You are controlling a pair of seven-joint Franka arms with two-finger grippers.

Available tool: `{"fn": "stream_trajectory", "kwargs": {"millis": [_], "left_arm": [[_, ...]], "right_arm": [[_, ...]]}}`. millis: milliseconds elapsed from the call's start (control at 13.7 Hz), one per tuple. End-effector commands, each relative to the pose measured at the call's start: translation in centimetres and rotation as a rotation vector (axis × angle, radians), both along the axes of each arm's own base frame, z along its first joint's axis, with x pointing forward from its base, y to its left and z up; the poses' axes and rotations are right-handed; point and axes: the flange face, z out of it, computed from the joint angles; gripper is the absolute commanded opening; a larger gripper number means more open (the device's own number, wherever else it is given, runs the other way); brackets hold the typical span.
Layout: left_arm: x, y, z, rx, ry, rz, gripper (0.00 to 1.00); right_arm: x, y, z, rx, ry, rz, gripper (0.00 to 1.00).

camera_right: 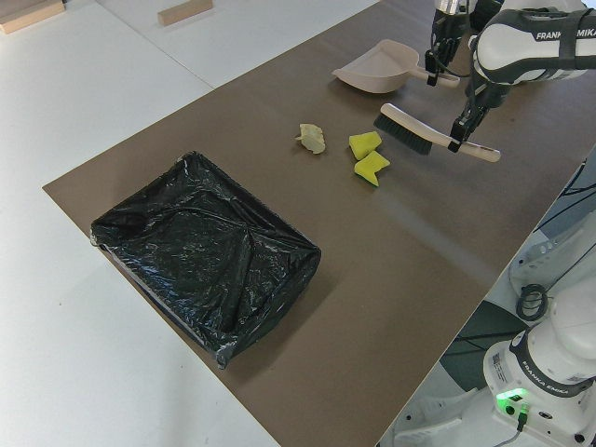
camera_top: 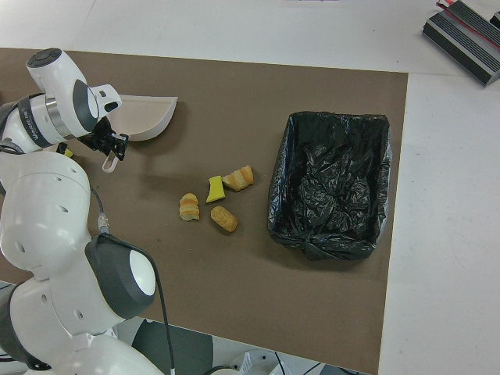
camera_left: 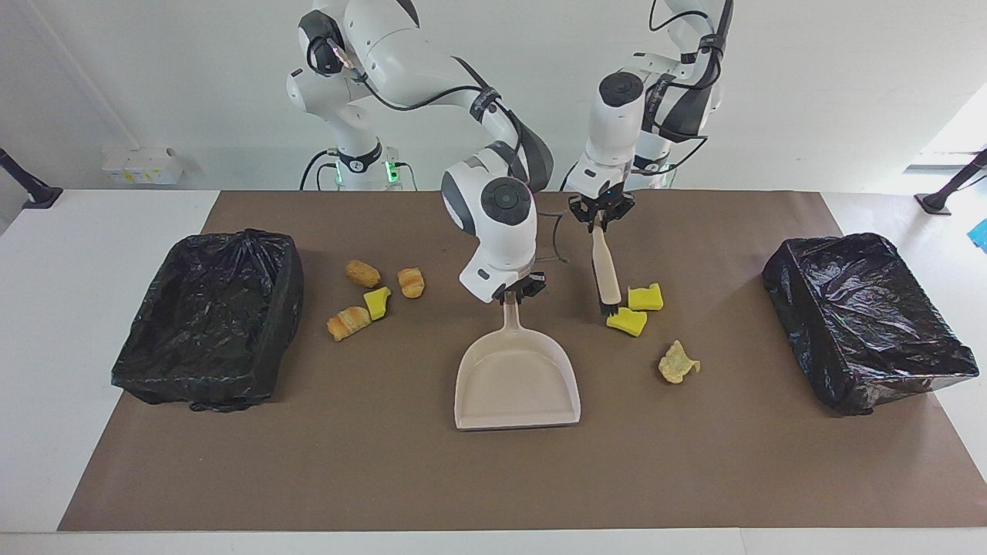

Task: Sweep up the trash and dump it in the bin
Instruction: 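Grasp the brush with the left gripper while the right gripper lowers the dustpan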

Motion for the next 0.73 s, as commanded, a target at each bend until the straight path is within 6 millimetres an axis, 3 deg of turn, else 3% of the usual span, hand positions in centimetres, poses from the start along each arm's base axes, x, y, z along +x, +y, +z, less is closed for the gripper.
{"fn": "stream_trajectory", "kwargs": {"millis": [0, 73, 220, 439, 659], "left_arm": [[2.9, 3.2, 1.8, 0.006, -0.019, -0.014, 0.00], [4.1, 4.5, 1.9, 0.006, -0.021, -0.021, 0.00], [6.5, 7.3, 1.8, 0.005, -0.029, -0.038, 0.00], [9.7, 11.3, 1.4, 0.000, -0.047, -0.109, 0.00], [13.3, 14.8, -0.3, 0.004, -0.051, -0.230, 0.00]], "right_arm": [[-2.0, -4.5, 4.7, 0.042, -0.029, 0.174, 0.00], [-1.8, -7.3, 6.1, 0.057, -0.044, 0.245, 0.00], [-3.3, -9.8, 8.0, 0.080, -0.015, 0.496, 0.00], [-4.0, -12.0, 7.8, 0.020, 0.043, 0.800, 0.00], [-3.4, -12.1, 5.2, -0.006, 0.099, 0.943, 0.00]]}}
